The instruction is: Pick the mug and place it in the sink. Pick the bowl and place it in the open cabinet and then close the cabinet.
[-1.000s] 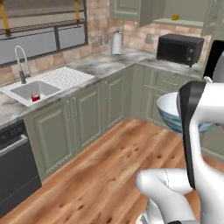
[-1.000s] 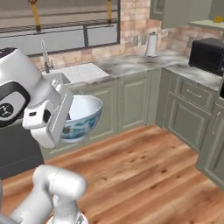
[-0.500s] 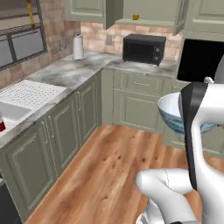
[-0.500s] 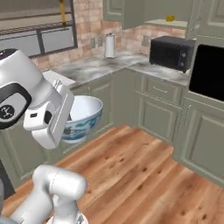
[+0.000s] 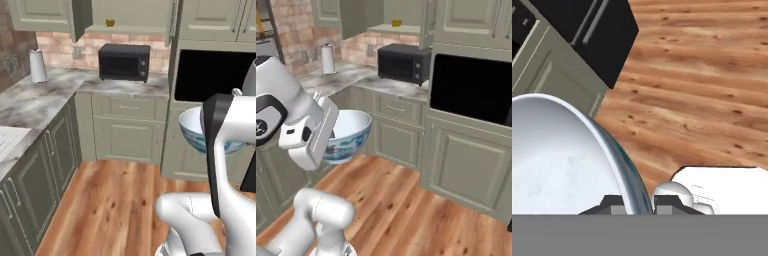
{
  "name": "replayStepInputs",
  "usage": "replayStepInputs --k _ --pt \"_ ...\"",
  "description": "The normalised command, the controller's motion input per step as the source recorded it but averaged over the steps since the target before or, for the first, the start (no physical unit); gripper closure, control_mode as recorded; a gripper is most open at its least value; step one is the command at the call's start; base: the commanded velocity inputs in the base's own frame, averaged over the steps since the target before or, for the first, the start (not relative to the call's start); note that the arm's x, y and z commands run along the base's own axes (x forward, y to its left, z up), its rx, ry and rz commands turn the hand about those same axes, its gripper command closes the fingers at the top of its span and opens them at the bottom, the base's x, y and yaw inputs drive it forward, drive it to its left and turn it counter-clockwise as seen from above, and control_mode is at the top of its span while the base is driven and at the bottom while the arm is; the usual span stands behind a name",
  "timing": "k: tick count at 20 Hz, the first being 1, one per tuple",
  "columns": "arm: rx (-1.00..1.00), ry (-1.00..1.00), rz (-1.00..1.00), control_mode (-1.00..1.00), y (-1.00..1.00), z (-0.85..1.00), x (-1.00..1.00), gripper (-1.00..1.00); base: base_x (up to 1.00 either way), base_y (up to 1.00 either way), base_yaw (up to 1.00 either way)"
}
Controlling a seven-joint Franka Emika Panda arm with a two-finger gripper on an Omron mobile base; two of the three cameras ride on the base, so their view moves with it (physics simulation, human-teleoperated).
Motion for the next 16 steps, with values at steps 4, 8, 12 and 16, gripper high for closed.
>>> replayStepInputs --k 4,8,12,16 --pt "0.0 0.0 0.0 1.0 0.0 0.0 0.0 1.0 0.69 0.25 -0.24" --pt "0.0 0.0 0.0 1.0 0.0 0.0 0.0 1.0 0.3 0.6 -0.13" --pt "0.0 0.0 0.0 1.0 0.0 0.0 0.0 1.0 0.17 0.61 -0.16" --pt "0.0 0.0 0.0 1.0 0.0 0.0 0.0 1.0 0.47 -0.12 -0.29"
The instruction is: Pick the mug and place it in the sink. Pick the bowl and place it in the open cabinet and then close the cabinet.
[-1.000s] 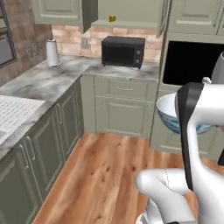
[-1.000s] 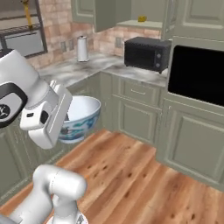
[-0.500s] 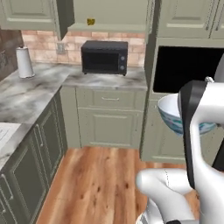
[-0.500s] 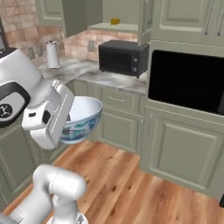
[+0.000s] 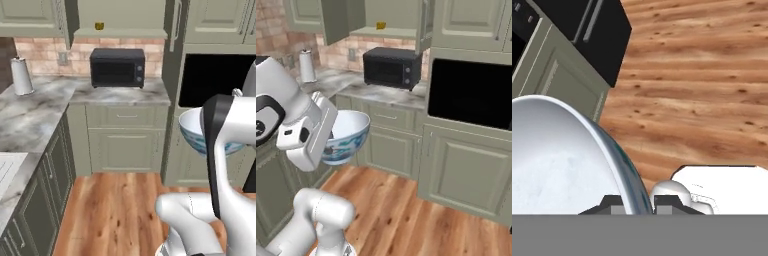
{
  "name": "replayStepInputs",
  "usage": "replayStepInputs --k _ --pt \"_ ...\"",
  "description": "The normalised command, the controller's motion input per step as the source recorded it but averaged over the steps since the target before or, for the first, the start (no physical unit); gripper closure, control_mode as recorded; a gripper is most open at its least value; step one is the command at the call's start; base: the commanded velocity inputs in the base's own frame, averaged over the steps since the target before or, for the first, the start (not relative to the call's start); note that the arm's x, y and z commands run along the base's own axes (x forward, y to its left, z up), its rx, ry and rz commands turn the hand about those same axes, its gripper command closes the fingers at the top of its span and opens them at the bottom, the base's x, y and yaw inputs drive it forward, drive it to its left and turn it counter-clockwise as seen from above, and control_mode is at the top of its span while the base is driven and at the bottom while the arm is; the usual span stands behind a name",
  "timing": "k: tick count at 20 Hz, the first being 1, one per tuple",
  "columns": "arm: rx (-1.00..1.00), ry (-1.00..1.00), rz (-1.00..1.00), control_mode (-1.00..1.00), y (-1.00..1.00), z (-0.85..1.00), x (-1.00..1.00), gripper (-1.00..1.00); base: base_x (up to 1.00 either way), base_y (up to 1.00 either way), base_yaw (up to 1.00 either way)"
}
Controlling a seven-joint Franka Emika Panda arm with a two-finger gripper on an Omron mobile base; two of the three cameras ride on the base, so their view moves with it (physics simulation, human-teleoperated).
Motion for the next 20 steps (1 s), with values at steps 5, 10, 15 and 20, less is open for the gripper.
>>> replayStepInputs --k 5,10,15,20 --pt "0.0 0.0 0.0 1.0 0.0 0.0 0.0 1.0 0.63 -0.02 -0.38" --pt "0.0 0.0 0.0 1.0 0.0 0.0 0.0 1.0 0.18 0.86 -0.31" --pt "0.0 0.0 0.0 1.0 0.0 0.0 0.0 1.0 0.47 0.57 -0.34" --pt "0.0 0.0 0.0 1.0 0.0 0.0 0.0 1.0 0.73 0.18 -0.23"
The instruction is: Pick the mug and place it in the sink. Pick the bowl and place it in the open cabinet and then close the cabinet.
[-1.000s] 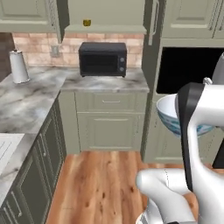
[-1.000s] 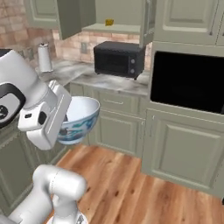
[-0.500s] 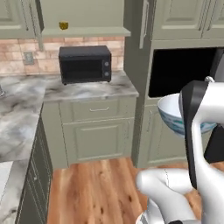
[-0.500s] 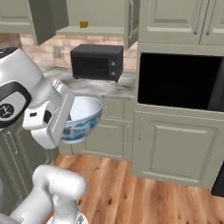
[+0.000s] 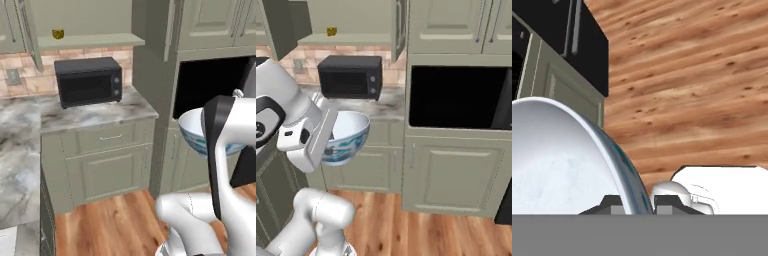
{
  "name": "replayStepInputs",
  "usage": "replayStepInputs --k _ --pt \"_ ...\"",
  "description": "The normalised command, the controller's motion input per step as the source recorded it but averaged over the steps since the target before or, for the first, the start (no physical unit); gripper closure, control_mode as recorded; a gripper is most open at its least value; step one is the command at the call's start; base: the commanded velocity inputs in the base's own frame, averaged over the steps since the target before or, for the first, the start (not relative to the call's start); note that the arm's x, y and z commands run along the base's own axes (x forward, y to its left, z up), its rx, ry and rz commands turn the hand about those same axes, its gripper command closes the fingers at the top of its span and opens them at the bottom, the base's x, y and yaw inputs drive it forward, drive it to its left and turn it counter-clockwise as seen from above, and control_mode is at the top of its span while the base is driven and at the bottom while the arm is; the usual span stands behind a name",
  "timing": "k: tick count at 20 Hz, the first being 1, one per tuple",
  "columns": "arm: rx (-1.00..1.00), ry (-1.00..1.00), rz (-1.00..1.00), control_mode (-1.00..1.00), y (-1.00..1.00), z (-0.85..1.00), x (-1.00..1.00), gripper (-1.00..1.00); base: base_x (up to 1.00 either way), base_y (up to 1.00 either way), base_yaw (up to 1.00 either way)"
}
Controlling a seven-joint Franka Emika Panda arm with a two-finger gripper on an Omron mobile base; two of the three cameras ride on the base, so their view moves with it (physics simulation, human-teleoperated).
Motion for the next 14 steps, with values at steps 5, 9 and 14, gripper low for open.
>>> replayStepInputs --k 5,9,14 --pt "0.0 0.0 0.0 1.0 0.0 0.0 0.0 1.0 0.64 0.92 -0.13" --pt "0.0 0.0 0.0 1.0 0.0 0.0 0.0 1.0 0.52 1.0 -0.04" --pt "0.0 0.0 0.0 1.0 0.0 0.0 0.0 1.0 0.75 0.38 0.0"
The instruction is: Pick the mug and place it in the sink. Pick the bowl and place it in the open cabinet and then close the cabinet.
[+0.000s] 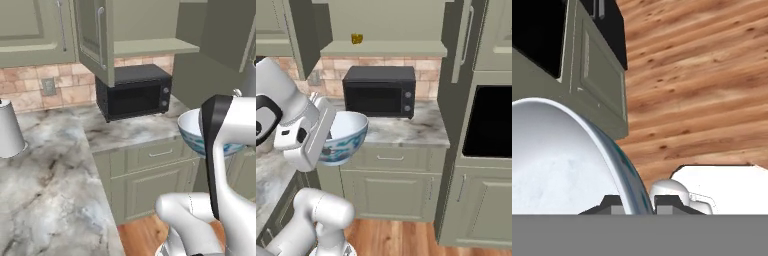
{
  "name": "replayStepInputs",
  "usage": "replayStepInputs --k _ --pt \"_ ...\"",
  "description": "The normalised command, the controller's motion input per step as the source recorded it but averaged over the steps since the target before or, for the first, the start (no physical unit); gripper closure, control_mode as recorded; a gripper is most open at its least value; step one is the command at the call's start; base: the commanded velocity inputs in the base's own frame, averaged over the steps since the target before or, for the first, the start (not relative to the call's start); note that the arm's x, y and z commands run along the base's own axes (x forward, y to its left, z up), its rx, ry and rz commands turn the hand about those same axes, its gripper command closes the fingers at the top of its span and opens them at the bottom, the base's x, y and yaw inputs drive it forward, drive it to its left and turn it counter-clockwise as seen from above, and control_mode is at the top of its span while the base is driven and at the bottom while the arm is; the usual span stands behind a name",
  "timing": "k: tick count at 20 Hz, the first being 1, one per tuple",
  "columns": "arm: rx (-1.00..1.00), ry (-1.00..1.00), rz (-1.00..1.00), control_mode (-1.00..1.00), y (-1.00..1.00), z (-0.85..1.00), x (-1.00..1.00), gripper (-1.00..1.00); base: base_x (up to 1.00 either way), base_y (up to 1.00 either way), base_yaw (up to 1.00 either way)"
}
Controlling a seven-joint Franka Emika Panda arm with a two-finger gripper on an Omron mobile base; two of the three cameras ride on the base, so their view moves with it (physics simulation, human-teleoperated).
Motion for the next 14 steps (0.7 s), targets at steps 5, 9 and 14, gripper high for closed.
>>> replayStepInputs --k 5,9,14 --pt "0.0 0.0 0.0 1.0 0.0 0.0 0.0 1.0 0.74 0.0 0.01" --pt "0.0 0.0 0.0 1.0 0.0 0.0 0.0 1.0 0.53 -0.11 0.06" --pt "0.0 0.0 0.0 1.0 0.0 0.0 0.0 1.0 0.26 -0.24 0.15"
